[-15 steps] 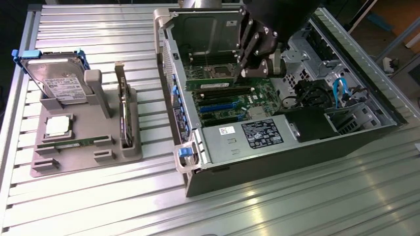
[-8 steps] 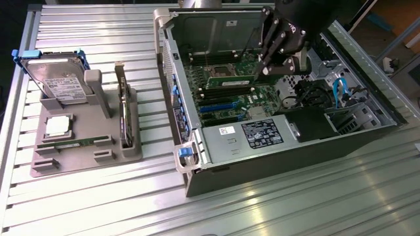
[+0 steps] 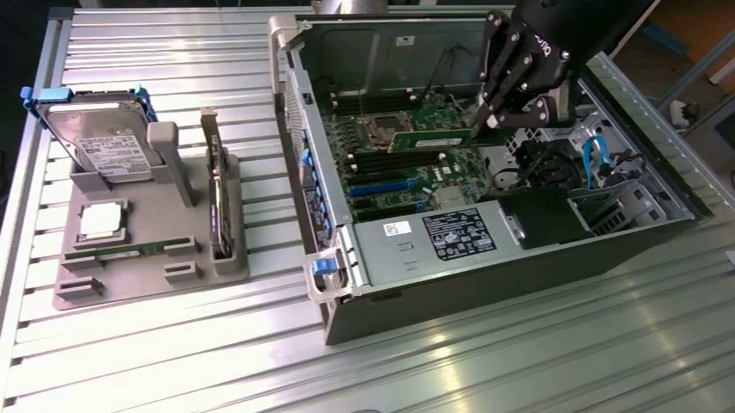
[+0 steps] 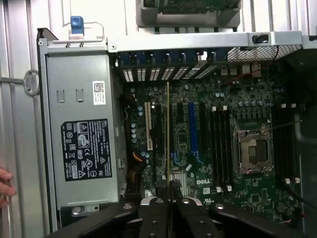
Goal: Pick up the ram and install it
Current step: 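Pick up the ram and move it above insertion slot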
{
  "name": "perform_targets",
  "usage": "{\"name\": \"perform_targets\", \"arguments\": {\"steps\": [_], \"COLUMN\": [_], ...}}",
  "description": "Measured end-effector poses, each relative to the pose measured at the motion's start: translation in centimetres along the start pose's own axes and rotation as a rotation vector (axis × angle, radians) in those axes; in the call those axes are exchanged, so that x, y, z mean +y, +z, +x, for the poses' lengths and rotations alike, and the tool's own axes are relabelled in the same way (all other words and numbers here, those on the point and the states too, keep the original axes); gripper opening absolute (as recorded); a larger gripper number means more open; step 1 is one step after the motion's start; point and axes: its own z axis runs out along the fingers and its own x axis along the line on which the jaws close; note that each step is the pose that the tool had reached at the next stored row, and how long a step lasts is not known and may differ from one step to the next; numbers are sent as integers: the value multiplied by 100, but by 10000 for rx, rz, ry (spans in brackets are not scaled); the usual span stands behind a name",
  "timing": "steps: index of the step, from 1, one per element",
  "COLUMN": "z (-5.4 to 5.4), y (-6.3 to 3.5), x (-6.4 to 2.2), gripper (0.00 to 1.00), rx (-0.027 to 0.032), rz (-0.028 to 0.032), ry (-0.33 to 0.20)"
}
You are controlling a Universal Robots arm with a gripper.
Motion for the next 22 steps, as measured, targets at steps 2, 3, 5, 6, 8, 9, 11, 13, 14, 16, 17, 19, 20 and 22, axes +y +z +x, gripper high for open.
{"name": "perform_targets", "arguments": {"steps": [2,3,5,6,8,9,11,13,14,16,17,19,20,22], "z": [-1,-1,-1,-1,-3,-11,-43,-112,-163,-234,-269,-327,-355,-417], "y": [-1,-1,-1,0,0,1,5,13,18,26,28,36,39,45], "x": [-1,-1,-1,-1,-1,-1,2,6,10,14,17,20,22,26], "gripper": [12,12,12,12,12,12,12,12,12,12,12,12,12,12], "rx": [1,0,1,1,0,0,1,2,4,5,9,8,8,12], "rz": [0,1,1,0,1,1,1,1,1,1,1,1,1,1], "ry": [1,2,1,0,1,-1,1,0,0,1,1,0,0,0]}}
